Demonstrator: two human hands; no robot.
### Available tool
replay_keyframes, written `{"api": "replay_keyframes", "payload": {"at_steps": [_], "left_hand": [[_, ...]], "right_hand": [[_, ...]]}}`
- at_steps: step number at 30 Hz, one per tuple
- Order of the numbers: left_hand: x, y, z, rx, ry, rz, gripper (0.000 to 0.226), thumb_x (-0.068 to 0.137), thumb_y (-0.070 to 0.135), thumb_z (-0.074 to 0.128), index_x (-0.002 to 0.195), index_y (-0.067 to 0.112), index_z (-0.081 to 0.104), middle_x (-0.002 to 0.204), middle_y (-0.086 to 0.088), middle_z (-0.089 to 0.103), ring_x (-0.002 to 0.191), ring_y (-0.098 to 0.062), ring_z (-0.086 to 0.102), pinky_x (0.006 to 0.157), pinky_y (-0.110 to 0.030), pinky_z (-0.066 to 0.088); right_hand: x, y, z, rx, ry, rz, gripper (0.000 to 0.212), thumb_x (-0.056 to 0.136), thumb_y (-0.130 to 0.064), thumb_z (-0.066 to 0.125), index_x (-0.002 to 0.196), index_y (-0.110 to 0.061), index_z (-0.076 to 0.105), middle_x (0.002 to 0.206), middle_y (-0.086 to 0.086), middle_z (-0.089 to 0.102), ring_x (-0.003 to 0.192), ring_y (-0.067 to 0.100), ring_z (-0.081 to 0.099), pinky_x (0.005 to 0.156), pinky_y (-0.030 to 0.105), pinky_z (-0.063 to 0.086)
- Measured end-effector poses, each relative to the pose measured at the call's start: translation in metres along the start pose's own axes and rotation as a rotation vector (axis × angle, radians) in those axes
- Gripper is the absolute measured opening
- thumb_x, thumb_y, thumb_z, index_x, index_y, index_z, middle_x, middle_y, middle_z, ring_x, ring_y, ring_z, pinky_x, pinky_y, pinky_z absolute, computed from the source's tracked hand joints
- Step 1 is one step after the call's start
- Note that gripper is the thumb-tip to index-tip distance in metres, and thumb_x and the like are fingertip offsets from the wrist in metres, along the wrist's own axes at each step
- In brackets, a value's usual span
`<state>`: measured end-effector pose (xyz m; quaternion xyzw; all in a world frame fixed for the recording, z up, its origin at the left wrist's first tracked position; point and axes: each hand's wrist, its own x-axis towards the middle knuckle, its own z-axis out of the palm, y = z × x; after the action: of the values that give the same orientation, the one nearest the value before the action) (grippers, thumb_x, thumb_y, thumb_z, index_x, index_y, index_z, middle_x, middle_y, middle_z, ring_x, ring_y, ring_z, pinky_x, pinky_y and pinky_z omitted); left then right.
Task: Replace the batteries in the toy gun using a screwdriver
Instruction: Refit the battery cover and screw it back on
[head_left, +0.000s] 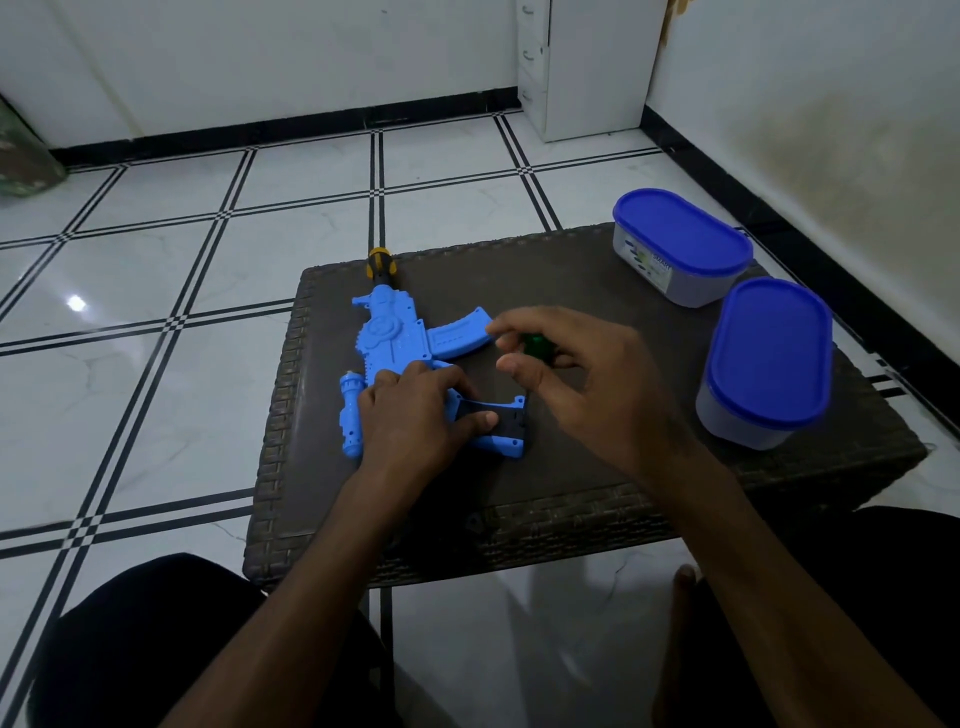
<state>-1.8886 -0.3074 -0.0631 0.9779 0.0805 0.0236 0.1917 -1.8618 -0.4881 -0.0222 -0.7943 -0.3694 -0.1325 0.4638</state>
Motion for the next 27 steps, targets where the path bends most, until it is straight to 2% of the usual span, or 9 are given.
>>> {"api": "replay_keyframes", "payload": {"at_steps": [2,5,7,10,13,18,22,27], "left_hand": [[-0.0004,0.0001,-0.0004,-0.005,0.003,-0.006,0.027,0.076,0.059,0.067,0.093,0.039,0.059,0.101,0.008,0.053,0.106,-0.024,0.044,0.084,-0.037,0.028],[-0.0002,0.0000,0.0001,-0.006,0.006,-0.010,0.029,0.076,0.060,0.067,0.096,0.039,0.062,0.102,0.008,0.053,0.105,-0.024,0.044,0.086,-0.037,0.030],[-0.0005,-0.0001,0.0006,-0.003,0.007,-0.011,0.030,0.076,0.060,0.067,0.097,0.038,0.062,0.102,0.008,0.053,0.106,-0.024,0.044,0.086,-0.038,0.030],[-0.0009,-0.0001,0.0009,0.011,0.007,-0.010,0.031,0.076,0.060,0.066,0.097,0.038,0.062,0.104,0.007,0.054,0.106,-0.024,0.044,0.087,-0.039,0.031],[-0.0007,0.0006,0.0006,0.002,0.002,-0.014,0.031,0.076,0.059,0.066,0.098,0.038,0.062,0.101,0.009,0.050,0.106,-0.024,0.044,0.089,-0.039,0.031],[0.0000,0.0002,0.0012,-0.006,-0.011,-0.019,0.030,0.076,0.060,0.066,0.096,0.039,0.062,0.098,0.010,0.047,0.106,-0.024,0.043,0.090,-0.039,0.032],[-0.0003,0.0002,0.0000,0.003,-0.021,-0.010,0.028,0.077,0.059,0.066,0.095,0.038,0.059,0.098,0.009,0.047,0.105,-0.024,0.043,0.085,-0.037,0.030],[-0.0014,0.0008,-0.0005,0.030,-0.028,0.001,0.031,0.078,0.060,0.064,0.097,0.037,0.060,0.098,0.008,0.046,0.104,-0.024,0.043,0.081,-0.035,0.027]], "right_hand": [[-0.0001,-0.0003,-0.0017,0.041,-0.023,0.003,0.032,0.098,-0.017,0.054,0.129,-0.011,0.061,0.119,-0.003,0.066,0.110,0.005,0.062,0.089,0.018,0.051],[-0.0004,-0.0006,-0.0050,0.114,-0.067,0.008,0.038,0.098,-0.003,0.044,0.133,-0.006,0.058,0.126,0.002,0.064,0.116,0.010,0.060,0.095,0.024,0.050],[0.0006,0.0005,-0.0044,0.124,-0.070,-0.011,0.037,0.097,0.000,0.045,0.130,-0.004,0.059,0.123,0.004,0.065,0.114,0.011,0.062,0.096,0.027,0.051],[0.0013,0.0019,-0.0026,0.128,-0.060,-0.042,0.030,0.095,0.004,0.049,0.119,-0.002,0.066,0.106,0.005,0.068,0.101,0.012,0.065,0.088,0.026,0.053],[0.0024,0.0033,-0.0024,0.086,-0.049,-0.036,0.025,0.092,0.002,0.056,0.112,-0.007,0.069,0.098,0.002,0.067,0.093,0.009,0.064,0.080,0.028,0.054],[0.0033,0.0025,-0.0011,0.047,-0.031,0.002,0.017,0.088,-0.006,0.065,0.102,-0.012,0.071,0.092,0.001,0.066,0.084,0.015,0.064,0.072,0.036,0.053],[0.0032,0.0003,-0.0013,0.018,-0.025,0.033,0.015,0.085,-0.019,0.073,0.100,-0.016,0.070,0.093,0.000,0.063,0.083,0.014,0.062,0.070,0.031,0.053],[0.0018,-0.0006,-0.0022,0.006,0.006,0.048,0.015,0.083,-0.021,0.077,0.096,-0.017,0.069,0.090,-0.001,0.061,0.080,0.012,0.060,0.068,0.024,0.052]]}}
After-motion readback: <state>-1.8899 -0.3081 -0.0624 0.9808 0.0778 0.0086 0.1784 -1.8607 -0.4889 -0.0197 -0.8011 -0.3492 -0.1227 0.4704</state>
